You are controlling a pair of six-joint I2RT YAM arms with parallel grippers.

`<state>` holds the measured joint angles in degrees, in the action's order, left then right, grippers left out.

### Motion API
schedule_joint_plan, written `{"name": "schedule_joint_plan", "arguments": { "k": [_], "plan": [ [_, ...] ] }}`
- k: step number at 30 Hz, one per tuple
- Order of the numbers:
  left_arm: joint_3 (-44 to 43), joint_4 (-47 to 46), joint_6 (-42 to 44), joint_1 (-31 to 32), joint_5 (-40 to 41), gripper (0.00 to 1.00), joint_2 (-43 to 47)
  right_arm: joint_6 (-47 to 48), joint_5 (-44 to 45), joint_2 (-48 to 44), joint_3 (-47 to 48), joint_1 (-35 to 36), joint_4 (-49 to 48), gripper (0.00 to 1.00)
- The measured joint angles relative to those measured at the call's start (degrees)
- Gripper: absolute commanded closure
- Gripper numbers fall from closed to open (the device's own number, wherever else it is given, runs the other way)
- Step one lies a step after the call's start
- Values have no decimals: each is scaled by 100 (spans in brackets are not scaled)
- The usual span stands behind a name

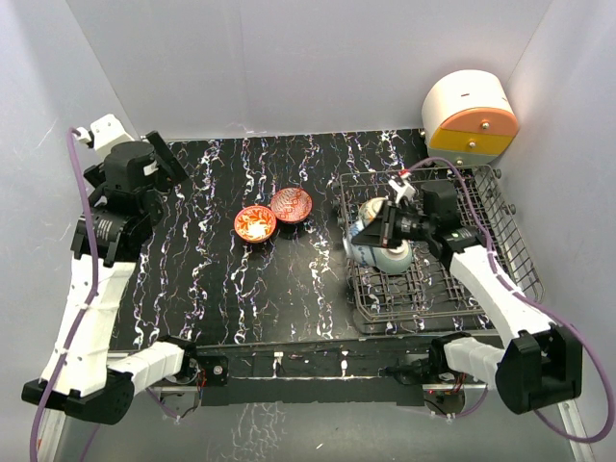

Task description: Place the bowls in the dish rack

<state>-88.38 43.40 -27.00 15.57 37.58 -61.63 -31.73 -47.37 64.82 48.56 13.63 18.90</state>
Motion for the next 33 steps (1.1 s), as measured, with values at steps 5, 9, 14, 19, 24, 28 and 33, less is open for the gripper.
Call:
{"name": "schedule_joint_plan", "arguments": {
  "k": [5,9,14,19,24,28,33],
  "plan": [
    [-2,-55,17,0,-245,6,-223,-448,-452,-564,-857,-896,-76,92],
    [-31,-92,20,0,-376,7,-321,-623,-671,-767,-1102,-1078,-210,92],
    [-262,-96,59,0,-498,7,-514,-1069,-929,-844,-1681,-1279,-809,92],
    [-514,-101,144,0,-614,7,-763,-1821,-1150,-870,-2452,-1596,-1458,91],
    [-741,-103,188,0,-796,7,-1091,-2789,-1360,-933,-3355,-1788,-2640,91],
    [-859,-129,212,0,-953,7,-1362,-3475,-1480,-844,-3762,-1862,-3552,91],
    [-881,-168,238,0,-1060,7,-1532,-4057,-1598,-514,-4004,-1950,-4485,91]
  ]
}}
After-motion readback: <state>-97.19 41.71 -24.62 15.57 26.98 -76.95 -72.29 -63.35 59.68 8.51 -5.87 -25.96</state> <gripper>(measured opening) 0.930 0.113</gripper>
